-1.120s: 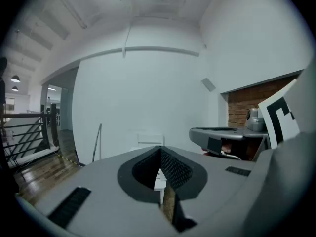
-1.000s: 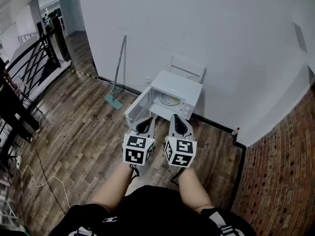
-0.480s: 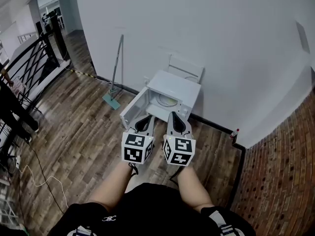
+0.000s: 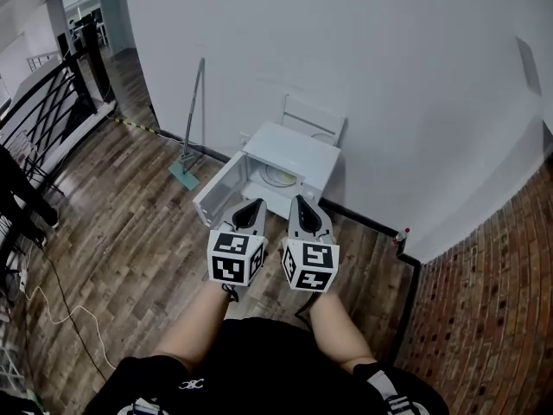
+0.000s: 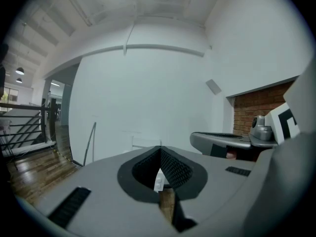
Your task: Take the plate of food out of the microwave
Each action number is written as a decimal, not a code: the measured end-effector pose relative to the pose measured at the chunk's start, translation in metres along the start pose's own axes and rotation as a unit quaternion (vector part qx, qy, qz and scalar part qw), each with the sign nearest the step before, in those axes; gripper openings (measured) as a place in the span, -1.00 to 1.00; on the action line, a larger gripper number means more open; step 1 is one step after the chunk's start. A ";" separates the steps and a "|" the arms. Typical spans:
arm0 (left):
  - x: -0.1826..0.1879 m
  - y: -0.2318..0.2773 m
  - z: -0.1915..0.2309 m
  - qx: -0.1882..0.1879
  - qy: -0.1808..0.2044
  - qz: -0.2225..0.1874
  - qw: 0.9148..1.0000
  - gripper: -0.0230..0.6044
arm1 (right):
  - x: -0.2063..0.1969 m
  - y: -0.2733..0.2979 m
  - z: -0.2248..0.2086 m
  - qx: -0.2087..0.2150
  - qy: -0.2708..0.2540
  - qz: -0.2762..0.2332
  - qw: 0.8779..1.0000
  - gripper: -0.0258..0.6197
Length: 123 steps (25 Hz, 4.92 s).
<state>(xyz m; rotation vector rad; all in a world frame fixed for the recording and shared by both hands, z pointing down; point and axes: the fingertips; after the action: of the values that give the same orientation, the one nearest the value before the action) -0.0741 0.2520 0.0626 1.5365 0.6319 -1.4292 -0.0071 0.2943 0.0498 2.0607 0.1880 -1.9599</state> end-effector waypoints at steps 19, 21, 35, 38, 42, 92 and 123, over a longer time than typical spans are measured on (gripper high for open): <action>-0.007 0.049 -0.016 -0.018 -0.001 0.014 1.000 -0.93 | -0.021 0.017 -0.035 -0.004 0.001 0.022 1.000 -0.89; -0.004 0.061 -0.017 -0.023 -0.005 0.014 1.000 -0.93 | -0.020 0.022 -0.044 -0.008 0.001 0.024 1.000 -0.89; 0.017 0.168 0.010 -0.049 -0.012 0.030 0.998 -0.93 | -0.025 0.115 -0.100 -0.035 0.013 0.045 0.998 -0.89; 0.025 0.196 0.026 -0.052 -0.016 0.032 0.998 -0.93 | -0.021 0.145 -0.110 -0.038 0.011 0.047 0.998 -0.89; 0.034 0.231 0.047 -0.057 -0.030 0.035 0.997 -0.93 | -0.014 0.186 -0.117 -0.034 0.008 0.052 0.998 -0.89; -0.260 0.317 0.226 0.195 -0.436 0.050 0.877 -0.93 | -0.270 0.377 -0.026 0.277 -0.158 0.289 0.903 -0.89; -0.454 0.608 0.217 0.156 -0.484 0.182 0.841 0.28 | -0.394 0.374 -0.145 0.219 -0.175 0.354 0.892 -0.89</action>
<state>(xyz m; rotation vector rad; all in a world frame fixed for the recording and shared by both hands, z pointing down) 0.2474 -0.1145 0.6828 0.8682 -0.5046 -1.7919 0.2146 0.0229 0.4897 1.5839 -1.0189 -1.9185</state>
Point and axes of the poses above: the fingertips, and each gripper's own axes: y forward along the fingers, z to its left, x out of its top, and after that the axes turned 4 degrees about z, right-handed
